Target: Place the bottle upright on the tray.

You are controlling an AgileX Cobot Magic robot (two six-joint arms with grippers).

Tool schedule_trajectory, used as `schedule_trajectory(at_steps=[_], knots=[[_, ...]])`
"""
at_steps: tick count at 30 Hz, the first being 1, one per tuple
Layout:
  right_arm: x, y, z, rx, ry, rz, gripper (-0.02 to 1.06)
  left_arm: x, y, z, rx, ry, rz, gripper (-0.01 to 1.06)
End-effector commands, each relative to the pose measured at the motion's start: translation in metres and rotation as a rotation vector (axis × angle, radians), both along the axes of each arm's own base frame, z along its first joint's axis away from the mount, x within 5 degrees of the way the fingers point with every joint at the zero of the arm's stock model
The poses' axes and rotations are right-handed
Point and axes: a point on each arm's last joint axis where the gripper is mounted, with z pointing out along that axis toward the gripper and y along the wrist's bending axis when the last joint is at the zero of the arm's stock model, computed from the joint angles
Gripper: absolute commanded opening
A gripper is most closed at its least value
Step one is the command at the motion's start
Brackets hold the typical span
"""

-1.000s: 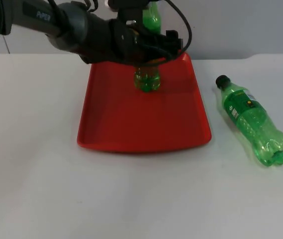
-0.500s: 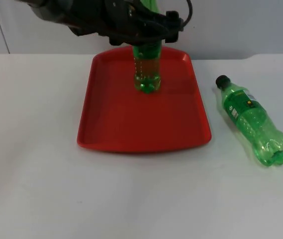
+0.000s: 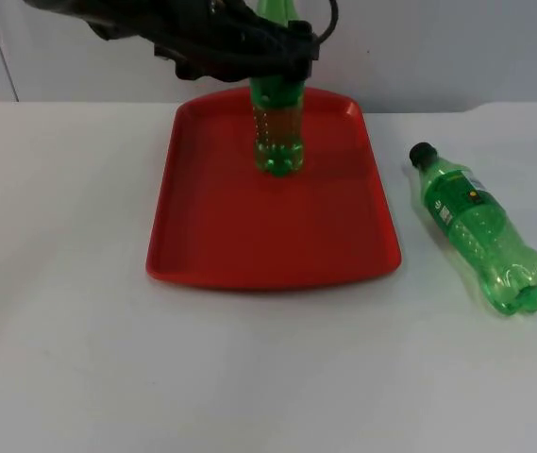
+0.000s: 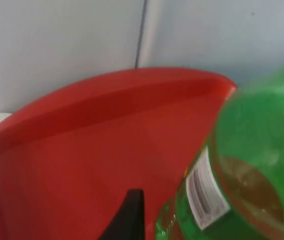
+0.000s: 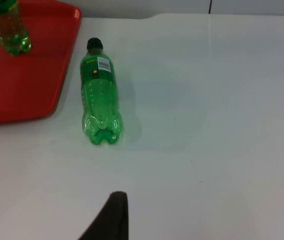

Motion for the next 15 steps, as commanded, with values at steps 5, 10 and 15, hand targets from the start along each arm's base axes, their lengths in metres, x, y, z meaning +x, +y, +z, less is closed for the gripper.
schedule_trajectory(at_steps=[5, 10, 15], knots=[[0.0, 0.0, 0.0, -0.011, -0.006, -0.006, 1.05, -0.011, 0.003, 0.018, 0.064, 0.057, -0.056, 0.91], [0.0, 0.0, 0.0, -0.011, -0.006, -0.006, 1.05, -0.019, 0.006, 0.034, 0.109, 0.085, -0.086, 0.91], [0.0, 0.0, 0.0, -0.011, -0.006, -0.006, 1.05, -0.027, 0.014, 0.055, 0.16, 0.107, -0.071, 0.91]])
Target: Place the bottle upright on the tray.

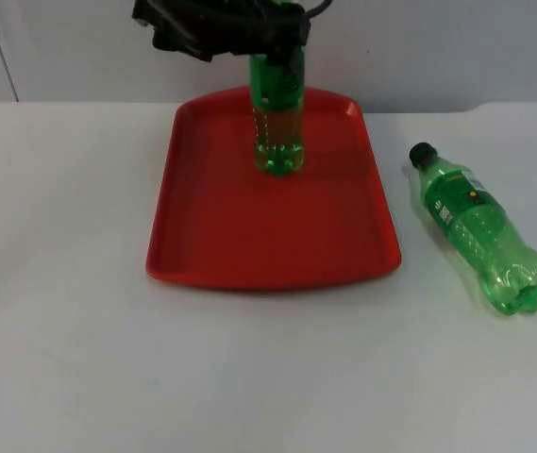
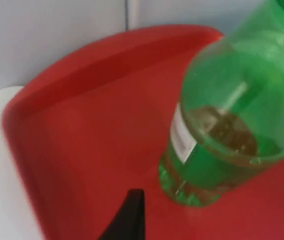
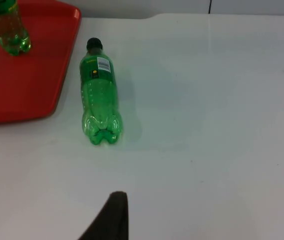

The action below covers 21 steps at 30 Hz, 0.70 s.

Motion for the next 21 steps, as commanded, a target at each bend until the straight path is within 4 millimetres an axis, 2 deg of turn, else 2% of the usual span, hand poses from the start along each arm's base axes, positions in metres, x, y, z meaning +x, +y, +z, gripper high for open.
schedule_trajectory(at_steps=[1, 6, 9, 10, 14, 15, 20, 21], knots=[[0.0, 0.0, 0.0, -0.011, -0.006, -0.006, 1.05, -0.006, 0.006, 0.014, 0.028, 0.005, 0.009, 0.91], [0.0, 0.0, 0.0, -0.011, -0.006, -0.006, 1.05, -0.021, 0.014, 0.035, 0.06, 0.007, 0.011, 0.91], [0.0, 0.0, 0.0, -0.011, -0.006, -0.006, 1.05, -0.043, 0.023, 0.051, 0.058, 0.002, 0.012, 0.91], [0.0, 0.0, 0.0, -0.011, -0.006, -0.006, 1.05, -0.043, 0.023, 0.051, 0.058, 0.002, 0.012, 0.91], [0.0, 0.0, 0.0, -0.011, -0.006, -0.006, 1.05, -0.074, 0.036, 0.069, 0.047, -0.024, 0.013, 0.91], [0.0, 0.0, 0.0, -0.011, -0.006, -0.006, 1.05, -0.074, 0.036, 0.069, 0.047, -0.024, 0.013, 0.91], [0.0, 0.0, 0.0, -0.011, -0.006, -0.006, 1.05, -0.116, 0.054, 0.091, 0.024, -0.07, 0.015, 0.91], [0.0, 0.0, 0.0, -0.011, -0.006, -0.006, 1.05, -0.116, 0.054, 0.091, 0.024, -0.07, 0.015, 0.91]])
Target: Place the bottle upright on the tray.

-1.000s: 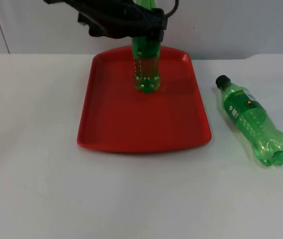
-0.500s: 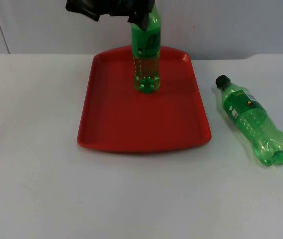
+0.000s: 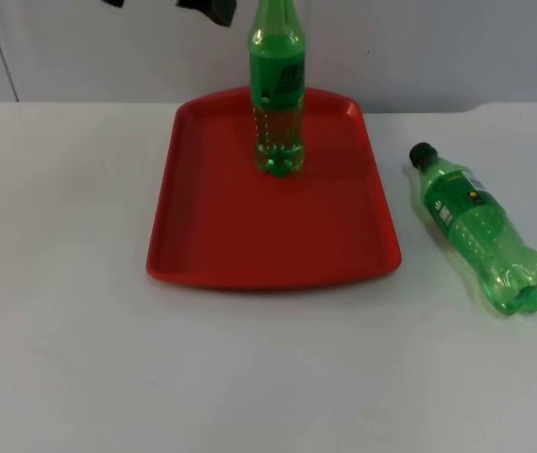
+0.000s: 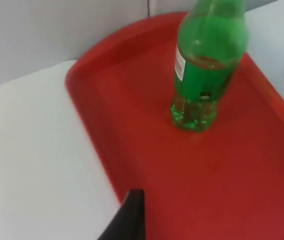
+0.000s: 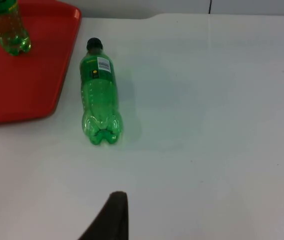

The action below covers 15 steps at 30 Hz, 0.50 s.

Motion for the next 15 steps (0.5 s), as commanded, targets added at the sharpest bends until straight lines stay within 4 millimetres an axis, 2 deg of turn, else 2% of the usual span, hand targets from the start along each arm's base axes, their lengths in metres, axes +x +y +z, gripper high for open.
schedule_trajectory(at_steps=[1, 5, 6, 10, 11, 15], knots=[[0.0, 0.0, 0.0, -0.011, -0.006, -0.006, 1.05, -0.012, 0.006, 0.01, -0.019, -0.03, 0.008, 0.91], [0.0, 0.0, 0.0, -0.011, -0.006, -0.006, 1.05, -0.044, 0.019, 0.025, -0.056, -0.05, 0.024, 0.91], [0.0, 0.0, 0.0, -0.011, -0.006, -0.006, 1.05, -0.044, 0.019, 0.025, -0.056, -0.05, 0.024, 0.91], [0.0, 0.0, 0.0, -0.011, -0.006, -0.006, 1.05, -0.075, 0.032, 0.041, -0.082, -0.07, 0.037, 0.91], [0.0, 0.0, 0.0, -0.011, -0.006, -0.006, 1.05, -0.075, 0.032, 0.041, -0.082, -0.07, 0.037, 0.91], [0.0, 0.0, 0.0, -0.011, -0.006, -0.006, 1.05, -0.109, 0.046, 0.057, -0.088, -0.083, 0.035, 0.91]])
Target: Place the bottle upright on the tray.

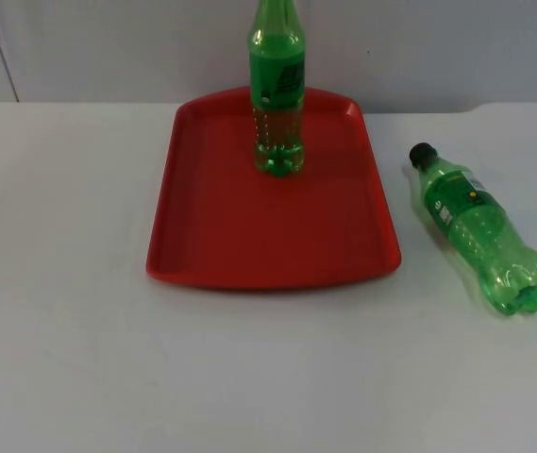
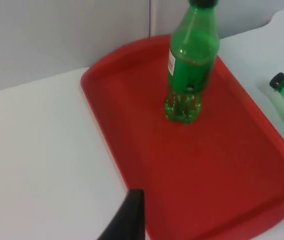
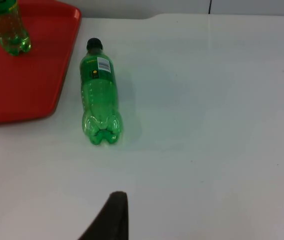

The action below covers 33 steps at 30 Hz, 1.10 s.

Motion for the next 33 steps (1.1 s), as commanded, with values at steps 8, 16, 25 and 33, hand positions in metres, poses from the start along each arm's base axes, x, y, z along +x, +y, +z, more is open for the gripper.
schedule_trajectory(at_steps=[8, 16, 25, 33], knots=[[0.0, 0.0, 0.0, -0.011, -0.006, -0.006, 1.05, -0.062, 0.026, 0.02, -0.043, -0.068, 0.006, 0.91], [0.0, 0.0, 0.0, -0.011, -0.006, -0.006, 1.05, -0.119, 0.05, 0.003, -0.044, -0.141, -0.012, 0.91], [0.0, 0.0, 0.0, -0.011, -0.006, -0.006, 1.05, -0.18, 0.075, -0.029, -0.053, -0.149, -0.011, 0.91], [0.0, 0.0, 0.0, -0.011, -0.006, -0.006, 1.05, -0.215, 0.089, -0.048, -0.063, -0.164, -0.014, 0.91]])
